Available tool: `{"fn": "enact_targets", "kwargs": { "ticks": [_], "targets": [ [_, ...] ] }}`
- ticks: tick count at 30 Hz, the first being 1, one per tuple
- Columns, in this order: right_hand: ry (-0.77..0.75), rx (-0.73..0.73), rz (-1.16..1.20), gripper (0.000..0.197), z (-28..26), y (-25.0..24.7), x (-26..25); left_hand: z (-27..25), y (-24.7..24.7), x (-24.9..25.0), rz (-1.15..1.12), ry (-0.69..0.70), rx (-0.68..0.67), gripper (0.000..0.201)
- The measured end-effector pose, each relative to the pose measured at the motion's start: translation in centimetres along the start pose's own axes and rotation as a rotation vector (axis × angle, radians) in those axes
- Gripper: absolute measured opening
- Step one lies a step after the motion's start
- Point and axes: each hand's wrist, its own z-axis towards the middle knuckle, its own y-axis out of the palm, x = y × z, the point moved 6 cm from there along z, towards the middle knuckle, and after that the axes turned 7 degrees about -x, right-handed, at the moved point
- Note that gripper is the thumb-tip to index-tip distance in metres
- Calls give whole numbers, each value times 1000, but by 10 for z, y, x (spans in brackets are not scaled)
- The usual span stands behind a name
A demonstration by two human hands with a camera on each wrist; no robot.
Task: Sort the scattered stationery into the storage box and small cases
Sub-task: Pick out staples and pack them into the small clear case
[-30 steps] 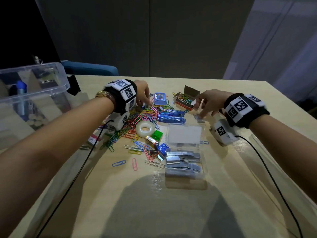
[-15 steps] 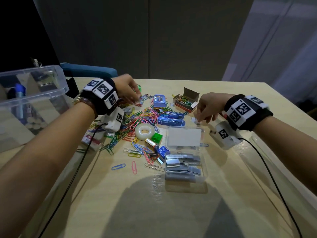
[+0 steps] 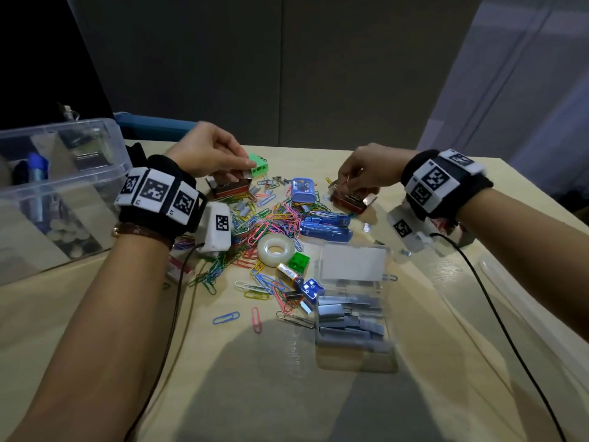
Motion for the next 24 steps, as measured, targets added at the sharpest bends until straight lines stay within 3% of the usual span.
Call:
{"fn": "enact_targets", "kwargs": {
  "ticks": [5, 10, 12, 15, 20, 24],
  "targets": [
    [-22, -43, -89, 18, 28, -2, -23, -13, -22, 13, 48, 129, 74, 16],
    [-181, 61, -172, 51, 55, -9, -69, -23, -44, 12, 166, 143, 168, 13],
    [-282, 127, -224, 44, 61, -8, -92, -27, -50, 12, 196, 157, 211, 14],
    [-417, 105, -378, 22, 66, 0, -127, -33, -55, 18, 220, 184, 247, 14],
    [-534, 60, -516, 37, 81, 17, -154, -41, -61, 23, 219, 211, 252, 18],
    [-542, 42, -491, 34, 86, 22, -157, -43, -62, 24, 185, 211, 237, 18]
  ]
}}
